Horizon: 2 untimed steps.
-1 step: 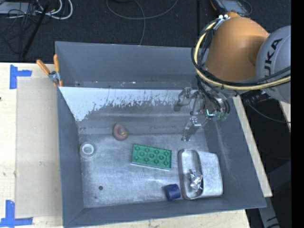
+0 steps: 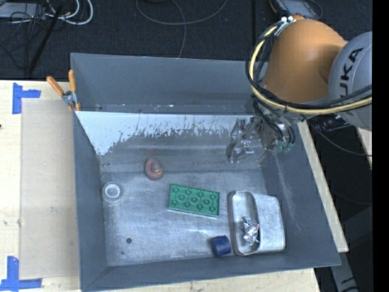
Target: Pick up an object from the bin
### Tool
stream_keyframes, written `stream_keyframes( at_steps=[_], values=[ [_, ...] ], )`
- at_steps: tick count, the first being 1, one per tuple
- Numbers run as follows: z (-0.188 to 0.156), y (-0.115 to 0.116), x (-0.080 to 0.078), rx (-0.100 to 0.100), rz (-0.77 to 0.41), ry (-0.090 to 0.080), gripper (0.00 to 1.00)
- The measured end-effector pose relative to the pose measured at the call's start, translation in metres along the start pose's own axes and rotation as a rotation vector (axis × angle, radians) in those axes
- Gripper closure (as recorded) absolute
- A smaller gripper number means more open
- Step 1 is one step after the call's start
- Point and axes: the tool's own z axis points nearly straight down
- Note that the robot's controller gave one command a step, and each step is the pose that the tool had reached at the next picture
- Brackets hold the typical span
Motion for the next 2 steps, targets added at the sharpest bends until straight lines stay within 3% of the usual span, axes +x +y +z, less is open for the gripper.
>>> stream_keyframes(
  at_steps=[1,2],
  values=[
    [0.000,0.000,0.000,0.000,0.000,0.000,0.00],
    [0.176,0.033,0.018,-0.001,-0.246,-0.001,0.00]
  ],
)
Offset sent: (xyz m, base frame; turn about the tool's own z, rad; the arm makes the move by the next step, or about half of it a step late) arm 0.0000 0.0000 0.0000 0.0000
